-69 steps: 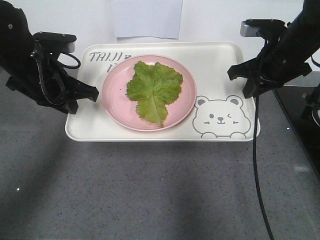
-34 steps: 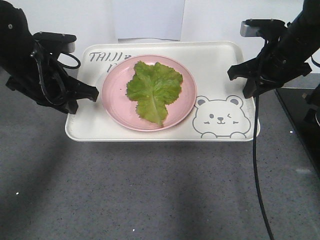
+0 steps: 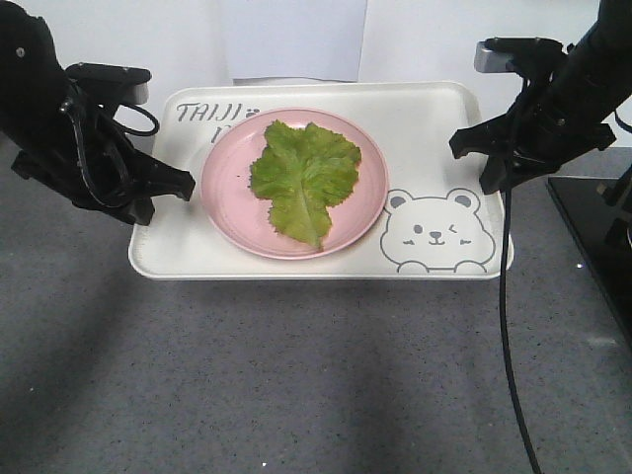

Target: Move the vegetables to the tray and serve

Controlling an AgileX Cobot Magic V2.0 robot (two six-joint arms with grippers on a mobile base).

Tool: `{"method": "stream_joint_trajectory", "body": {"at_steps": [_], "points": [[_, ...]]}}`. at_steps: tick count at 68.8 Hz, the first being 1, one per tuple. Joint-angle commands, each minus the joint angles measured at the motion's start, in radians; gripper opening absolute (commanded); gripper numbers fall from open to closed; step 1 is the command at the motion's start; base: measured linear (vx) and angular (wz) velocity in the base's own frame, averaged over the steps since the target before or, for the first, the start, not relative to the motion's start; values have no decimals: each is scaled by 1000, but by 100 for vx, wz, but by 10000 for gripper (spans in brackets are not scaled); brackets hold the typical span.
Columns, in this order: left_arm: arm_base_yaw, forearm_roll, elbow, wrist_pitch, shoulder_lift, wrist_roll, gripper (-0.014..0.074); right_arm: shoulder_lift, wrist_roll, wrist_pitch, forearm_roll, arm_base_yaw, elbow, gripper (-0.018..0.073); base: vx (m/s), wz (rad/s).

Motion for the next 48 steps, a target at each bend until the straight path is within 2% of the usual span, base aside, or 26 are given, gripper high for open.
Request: {"method": "stream_joint_trajectory", "body": {"at_steps": [1, 48], "points": [[-19, -86, -29, -78, -50, 26, -6, -59, -41, 18, 96, 14, -29, -6, 2, 0], [-19, -86, -29, -78, -50, 26, -6, -59, -41, 18, 96, 14, -29, -6, 2, 0]]}}
